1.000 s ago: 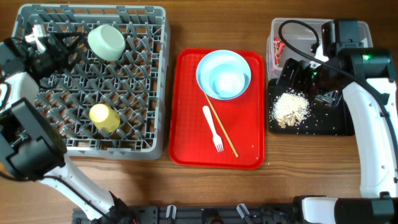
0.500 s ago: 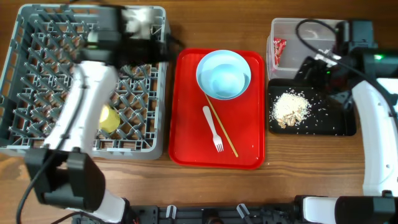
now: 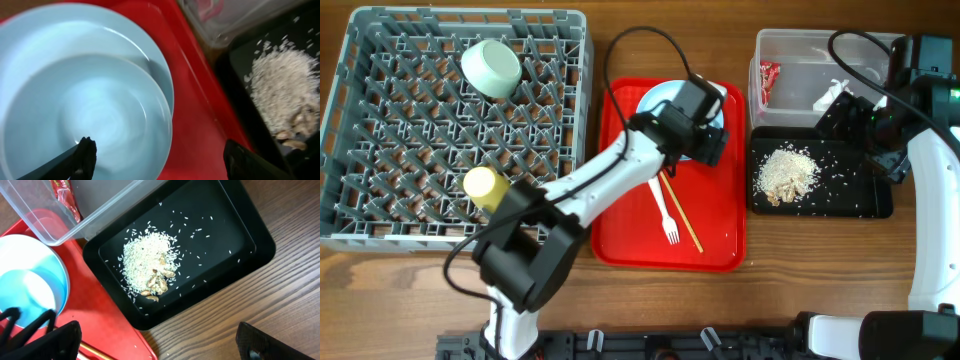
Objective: Sort waste into correct bins and load items into the dishwasher rack
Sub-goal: 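Reach the left gripper to the light-blue bowl on the plate, then carry the light-blue bowl with the left gripper into the rack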
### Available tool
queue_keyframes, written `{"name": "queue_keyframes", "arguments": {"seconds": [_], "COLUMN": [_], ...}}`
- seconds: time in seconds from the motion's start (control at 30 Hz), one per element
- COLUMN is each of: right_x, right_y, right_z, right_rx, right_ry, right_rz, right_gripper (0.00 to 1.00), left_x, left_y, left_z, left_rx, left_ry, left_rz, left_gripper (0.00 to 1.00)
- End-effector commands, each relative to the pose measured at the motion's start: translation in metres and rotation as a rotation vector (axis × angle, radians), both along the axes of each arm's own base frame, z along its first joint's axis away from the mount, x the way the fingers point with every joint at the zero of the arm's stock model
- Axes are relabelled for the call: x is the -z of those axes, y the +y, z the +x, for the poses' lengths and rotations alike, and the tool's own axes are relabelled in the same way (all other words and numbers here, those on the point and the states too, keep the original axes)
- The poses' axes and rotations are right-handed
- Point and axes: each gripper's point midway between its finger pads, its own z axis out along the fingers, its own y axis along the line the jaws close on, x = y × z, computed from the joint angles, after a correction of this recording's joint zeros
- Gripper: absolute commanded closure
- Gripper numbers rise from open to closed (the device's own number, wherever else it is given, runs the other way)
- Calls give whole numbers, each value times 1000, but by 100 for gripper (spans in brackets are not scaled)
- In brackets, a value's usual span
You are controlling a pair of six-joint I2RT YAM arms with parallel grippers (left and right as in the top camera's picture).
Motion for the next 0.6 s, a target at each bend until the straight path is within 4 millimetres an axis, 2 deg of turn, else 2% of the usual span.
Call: {"name": "queue_keyframes", "arguments": {"seconds": [0.0,0.07,0.13,0.2,0.33,0.4,0.47,0.57], "right_x": [-8,-8,-8,-8,-8,-8,-8,-8], "right_y": [0,0,0,0,0,0,1,1], "right_z": [1,0,0,0,0,0,-1,-2], "right_rx": [-5,-5,-5,-5,-5,-5,-5,-5], "right_ry": [-26,-23,-23,-22,-22,-20,-16,-15], "right_rz": [2,2,2,2,2,3,3,3], "right_gripper": [0,0,0,0,0,0,0,0], "left_x": [33,45,50,52,52,52,48,22], "left_y": [6,15,21,23,24,24,23,24], "left_z": [1,2,1,-2,-3,-3,-2,3], "left_rx": [-18,-39,-47,-31,-31,-31,-32,-42], "left_ry": [5,11,17,23,26,25,19,-18], "left_rz": [95,144,176,195,197,197,191,153], "left_gripper": [34,51,58,71,89,96,96,96]}}
